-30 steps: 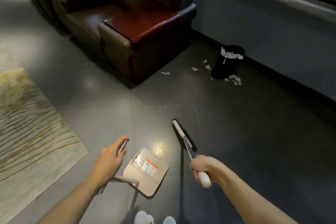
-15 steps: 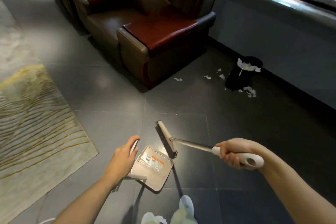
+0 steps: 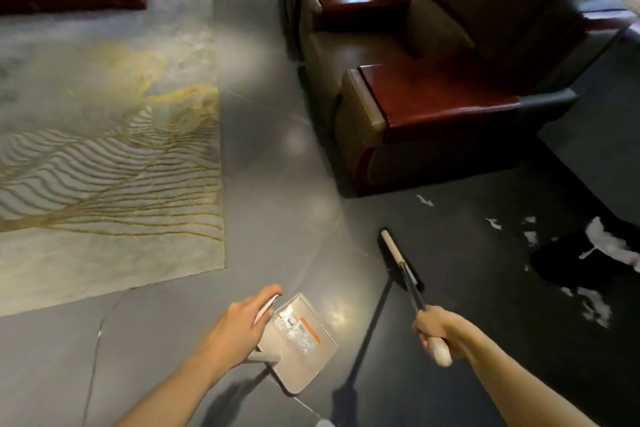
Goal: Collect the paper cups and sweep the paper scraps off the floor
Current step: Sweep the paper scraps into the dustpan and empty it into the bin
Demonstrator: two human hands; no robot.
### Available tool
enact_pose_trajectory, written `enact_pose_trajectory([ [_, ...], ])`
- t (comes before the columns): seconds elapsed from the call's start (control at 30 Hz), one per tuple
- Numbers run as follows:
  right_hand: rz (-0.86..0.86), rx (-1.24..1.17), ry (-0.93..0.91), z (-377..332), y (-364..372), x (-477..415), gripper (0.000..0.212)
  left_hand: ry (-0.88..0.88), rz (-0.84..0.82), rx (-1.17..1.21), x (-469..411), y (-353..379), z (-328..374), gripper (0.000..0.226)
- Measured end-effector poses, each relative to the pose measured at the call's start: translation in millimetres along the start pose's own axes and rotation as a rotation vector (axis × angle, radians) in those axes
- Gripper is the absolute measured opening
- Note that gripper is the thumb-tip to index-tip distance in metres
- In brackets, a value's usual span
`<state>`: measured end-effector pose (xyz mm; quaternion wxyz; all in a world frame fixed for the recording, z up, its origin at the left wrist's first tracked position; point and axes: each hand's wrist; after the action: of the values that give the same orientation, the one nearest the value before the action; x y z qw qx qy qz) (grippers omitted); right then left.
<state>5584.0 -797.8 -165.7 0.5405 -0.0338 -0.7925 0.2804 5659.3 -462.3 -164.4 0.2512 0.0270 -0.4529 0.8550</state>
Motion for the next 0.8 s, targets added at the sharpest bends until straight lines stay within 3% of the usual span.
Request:
enact_pose_trajectory([
  [0.03,-0.037,0.067,-0.023,-4,8,4,0.013,-0.003,0.003,-0.008,-1,0,1,0.028],
  [0.1,-0.099,0.177,-0.045,-9,30,20,0.036,-0.01,0.008,-0.015,0,-1,2,0.027],
  [0.2,-0.233,0.12,-0.035,-12,59,54,0.047,-0.019,0.024,-0.027,5,0,1,0.026],
  [0.27,-0.313,0.09,-0.044,-24,66,76,0.041,-0.03,0.04,-0.033,10,0,-5,0.029],
  [0.37,-0.418,0.108,-0.062,-51,62,103,0.014,-0.094,0.098,0.039,24,-7,-15,0.031],
  [0.53,-0.521,0.082,0.018,-92,70,136,0.022,-0.289,0.23,0.117,89,-26,-50,0.034],
  [0.6,-0.53,0.148,-0.05,-109,89,153,0.016,-0.374,0.315,0.176,127,-33,-68,0.034],
  [0.67,-0.518,0.231,-0.144,-129,116,167,0.026,-0.467,0.407,0.213,167,-39,-88,0.032],
  [0.8,-0.483,0.431,-0.295,-178,188,188,0.012,-0.631,0.611,0.278,248,-52,-125,0.03],
])
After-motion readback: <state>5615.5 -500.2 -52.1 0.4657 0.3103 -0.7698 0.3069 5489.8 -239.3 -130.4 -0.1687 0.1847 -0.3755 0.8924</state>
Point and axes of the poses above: each hand's wrist, its own x-axis away from the middle knuckle, its own y-axis out of the palm, z = x × y, and after that the axes turned 5 degrees about z, right-handed
